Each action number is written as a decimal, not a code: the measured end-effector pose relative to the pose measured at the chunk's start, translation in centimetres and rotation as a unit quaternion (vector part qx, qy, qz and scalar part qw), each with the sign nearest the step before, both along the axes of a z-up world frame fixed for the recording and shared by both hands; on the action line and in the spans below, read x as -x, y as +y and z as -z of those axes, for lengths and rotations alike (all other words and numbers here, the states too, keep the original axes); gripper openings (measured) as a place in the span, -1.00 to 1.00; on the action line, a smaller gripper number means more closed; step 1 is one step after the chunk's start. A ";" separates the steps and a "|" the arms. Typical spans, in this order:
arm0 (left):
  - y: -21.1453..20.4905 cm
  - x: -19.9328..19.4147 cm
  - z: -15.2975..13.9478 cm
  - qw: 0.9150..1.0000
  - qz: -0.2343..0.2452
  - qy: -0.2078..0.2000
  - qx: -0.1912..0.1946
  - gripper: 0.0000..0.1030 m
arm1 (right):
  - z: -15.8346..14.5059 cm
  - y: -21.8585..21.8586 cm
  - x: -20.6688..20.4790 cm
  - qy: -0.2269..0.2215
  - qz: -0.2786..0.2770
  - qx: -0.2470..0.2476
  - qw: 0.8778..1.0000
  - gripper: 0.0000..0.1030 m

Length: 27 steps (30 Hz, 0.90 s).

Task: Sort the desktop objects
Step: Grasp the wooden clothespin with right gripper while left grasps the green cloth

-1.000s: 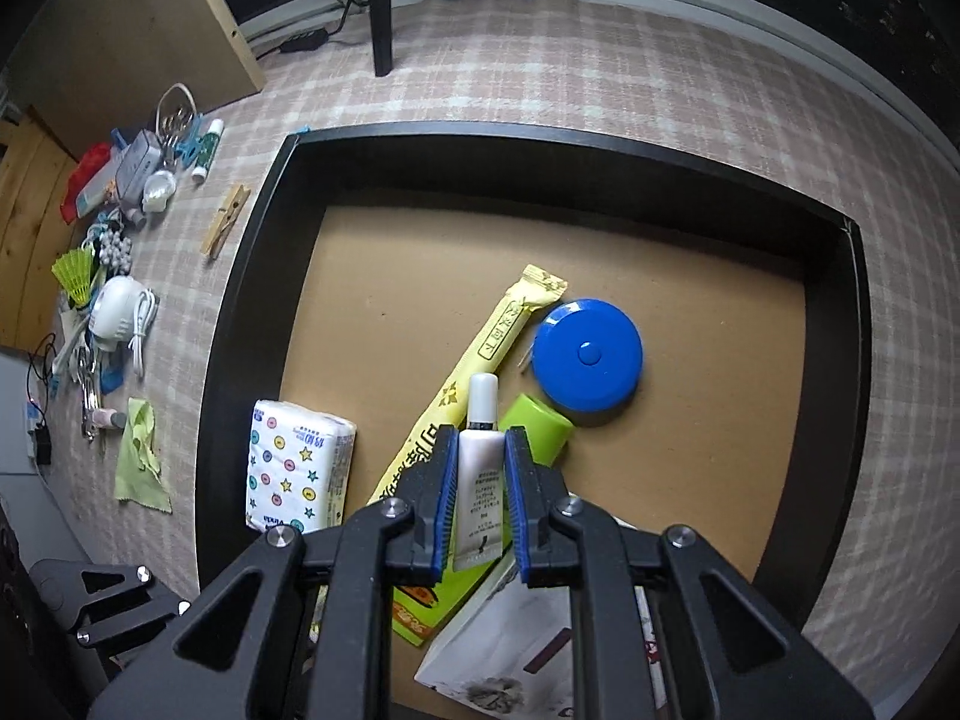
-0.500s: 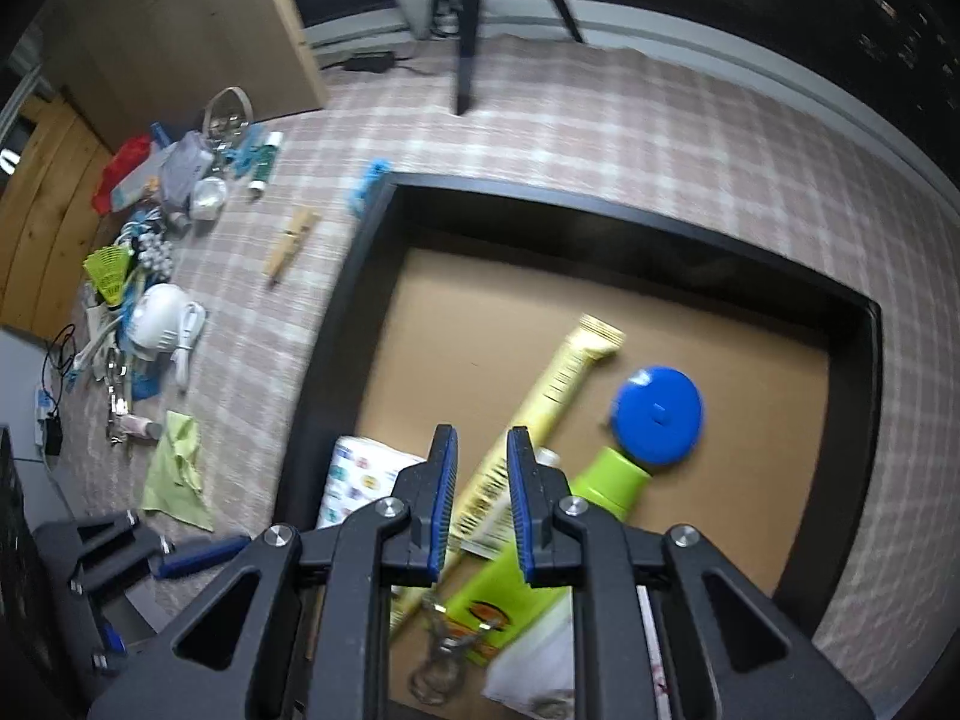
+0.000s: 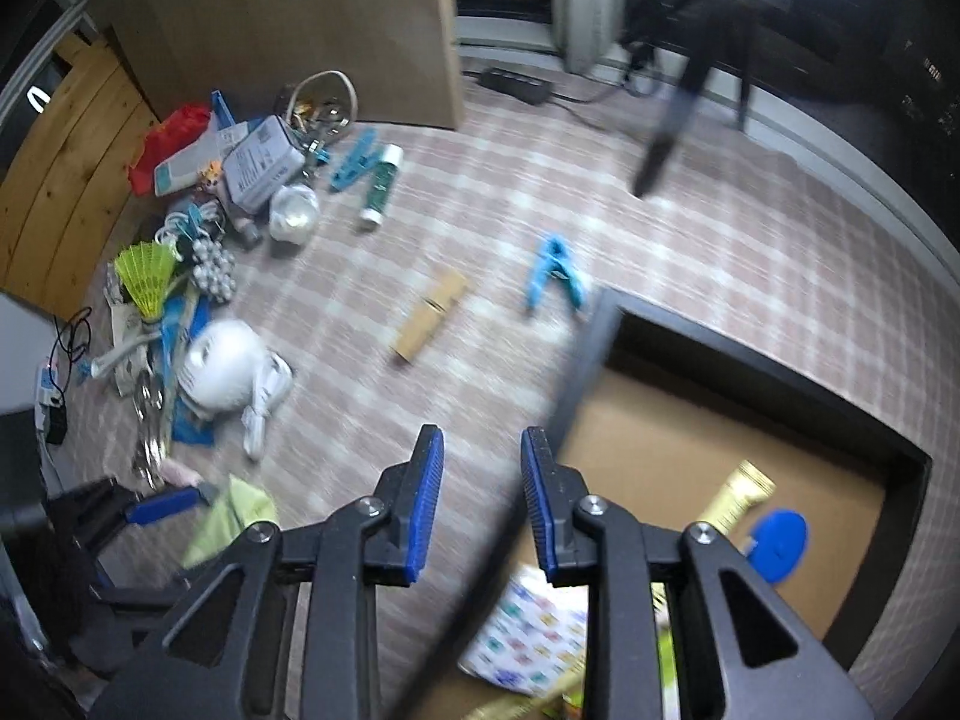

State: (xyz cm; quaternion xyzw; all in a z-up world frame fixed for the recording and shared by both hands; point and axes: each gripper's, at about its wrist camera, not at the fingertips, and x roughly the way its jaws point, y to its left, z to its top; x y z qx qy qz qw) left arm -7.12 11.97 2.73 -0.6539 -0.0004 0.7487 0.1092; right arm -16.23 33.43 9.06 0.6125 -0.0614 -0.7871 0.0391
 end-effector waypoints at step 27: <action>1.1 -1.0 3.4 0.999 0.010 0.016 0.047 -0.47 | 7.1 -4.3 7.7 -0.049 0.045 -0.011 0.998 -0.48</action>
